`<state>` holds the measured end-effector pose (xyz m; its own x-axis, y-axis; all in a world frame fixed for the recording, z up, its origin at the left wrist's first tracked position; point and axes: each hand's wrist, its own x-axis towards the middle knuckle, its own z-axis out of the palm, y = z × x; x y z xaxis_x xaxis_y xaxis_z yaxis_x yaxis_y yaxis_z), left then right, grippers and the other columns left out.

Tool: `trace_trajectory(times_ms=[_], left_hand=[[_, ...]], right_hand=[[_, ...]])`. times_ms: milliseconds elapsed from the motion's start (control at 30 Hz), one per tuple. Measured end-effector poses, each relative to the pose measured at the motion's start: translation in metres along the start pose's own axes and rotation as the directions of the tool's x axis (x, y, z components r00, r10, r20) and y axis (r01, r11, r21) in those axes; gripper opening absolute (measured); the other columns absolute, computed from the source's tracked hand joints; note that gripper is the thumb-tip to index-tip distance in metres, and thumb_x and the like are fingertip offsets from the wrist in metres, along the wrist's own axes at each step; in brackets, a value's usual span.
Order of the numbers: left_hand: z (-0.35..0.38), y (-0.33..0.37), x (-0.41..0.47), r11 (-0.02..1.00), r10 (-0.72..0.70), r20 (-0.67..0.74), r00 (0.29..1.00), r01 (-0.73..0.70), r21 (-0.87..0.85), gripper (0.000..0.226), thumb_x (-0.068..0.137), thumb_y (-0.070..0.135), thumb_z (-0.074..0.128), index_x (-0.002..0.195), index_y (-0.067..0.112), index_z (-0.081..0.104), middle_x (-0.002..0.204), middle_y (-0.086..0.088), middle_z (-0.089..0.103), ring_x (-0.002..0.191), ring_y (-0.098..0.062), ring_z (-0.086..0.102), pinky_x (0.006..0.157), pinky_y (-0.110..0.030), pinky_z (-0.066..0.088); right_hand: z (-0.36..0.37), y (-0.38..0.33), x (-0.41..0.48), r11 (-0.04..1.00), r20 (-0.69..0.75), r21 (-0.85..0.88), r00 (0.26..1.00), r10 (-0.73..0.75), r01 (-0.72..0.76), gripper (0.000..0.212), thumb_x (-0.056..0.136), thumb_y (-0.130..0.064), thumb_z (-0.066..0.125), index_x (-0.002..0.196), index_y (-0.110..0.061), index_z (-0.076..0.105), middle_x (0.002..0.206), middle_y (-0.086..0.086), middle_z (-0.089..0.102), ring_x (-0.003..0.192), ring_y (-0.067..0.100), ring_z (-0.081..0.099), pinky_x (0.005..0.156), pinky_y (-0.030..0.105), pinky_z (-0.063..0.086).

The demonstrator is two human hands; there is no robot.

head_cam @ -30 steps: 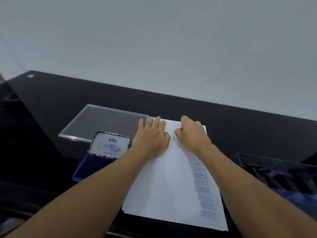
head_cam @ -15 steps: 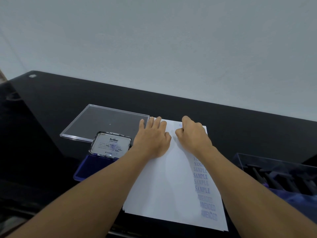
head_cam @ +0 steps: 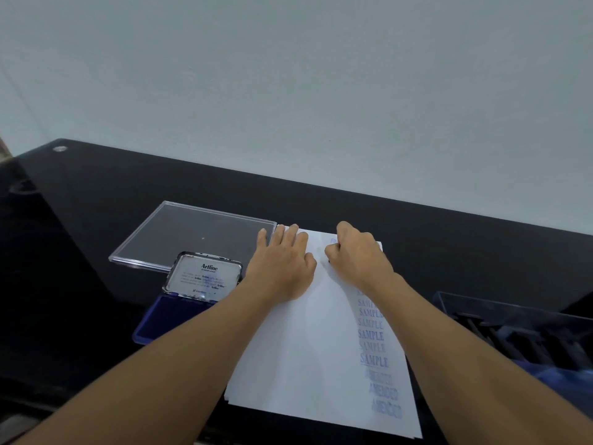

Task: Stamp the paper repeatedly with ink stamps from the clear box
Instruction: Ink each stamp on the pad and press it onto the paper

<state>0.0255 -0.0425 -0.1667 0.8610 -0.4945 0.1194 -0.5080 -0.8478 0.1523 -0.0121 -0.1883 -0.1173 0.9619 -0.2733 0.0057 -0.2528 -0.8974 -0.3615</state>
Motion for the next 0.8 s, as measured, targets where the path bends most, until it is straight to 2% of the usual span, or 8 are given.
trace_trajectory(times_ms=[133,267,333,600,800], left_hand=[[-0.005,0.001,0.003,0.999,-0.011,0.022,1.0,0.012,-0.052,0.046,0.099,0.031,0.027,0.141,0.014,0.035,0.157,-0.004,0.027,0.143,-0.024,0.022,0.117,-0.055,0.014],[-0.019,0.0,0.005,0.992,-0.006,-0.056,0.998,-0.001,-0.129,0.043,0.092,0.03,0.031,0.129,0.013,0.044,0.133,-0.002,0.045,0.122,-0.023,0.038,0.106,-0.051,0.031],[-0.027,0.0,0.004,0.991,0.002,-0.084,0.996,-0.013,-0.133,0.048,0.087,0.032,0.027,0.125,0.011,0.048,0.127,-0.003,0.049,0.118,-0.024,0.042,0.103,-0.048,0.035],[-0.046,0.002,-0.004,0.991,-0.008,-0.056,0.998,0.001,-0.133,0.054,0.083,0.033,0.023,0.123,0.01,0.049,0.121,-0.002,0.053,0.112,-0.023,0.043,0.1,-0.045,0.038],[-0.054,0.004,-0.008,0.988,-0.035,-0.038,0.999,0.029,-0.151,0.043,0.089,0.03,0.03,0.122,0.011,0.049,0.121,-0.002,0.053,0.109,-0.022,0.044,0.098,-0.045,0.038]], right_hand=[[-0.011,0.001,-0.003,1.0,0.023,0.009,1.0,-0.014,0.013,0.024,0.101,-0.026,0.049,0.08,-0.021,0.037,0.077,0.002,0.056,0.06,0.014,0.05,0.053,0.028,0.039],[-0.041,0.01,-0.006,0.988,-0.149,0.152,0.989,-0.019,0.042,0.019,0.095,-0.025,0.053,0.083,-0.012,0.046,0.08,0.007,0.059,0.065,0.02,0.048,0.057,0.034,0.041],[-0.055,0.014,-0.008,0.986,-0.162,0.16,0.987,-0.018,0.044,0.019,0.094,-0.025,0.053,0.087,-0.008,0.051,0.081,0.008,0.06,0.065,0.021,0.048,0.057,0.034,0.041],[-0.07,0.02,-0.021,0.992,-0.138,0.124,0.99,-0.016,0.033,0.018,0.095,-0.024,0.054,0.09,-0.007,0.053,0.076,0.008,0.059,0.06,0.018,0.046,0.056,0.032,0.04],[-0.077,0.019,-0.028,0.994,-0.13,0.106,0.991,-0.02,0.034,0.016,0.095,-0.023,0.054,0.088,-0.009,0.053,0.081,0.009,0.062,0.062,0.018,0.049,0.058,0.033,0.042]])
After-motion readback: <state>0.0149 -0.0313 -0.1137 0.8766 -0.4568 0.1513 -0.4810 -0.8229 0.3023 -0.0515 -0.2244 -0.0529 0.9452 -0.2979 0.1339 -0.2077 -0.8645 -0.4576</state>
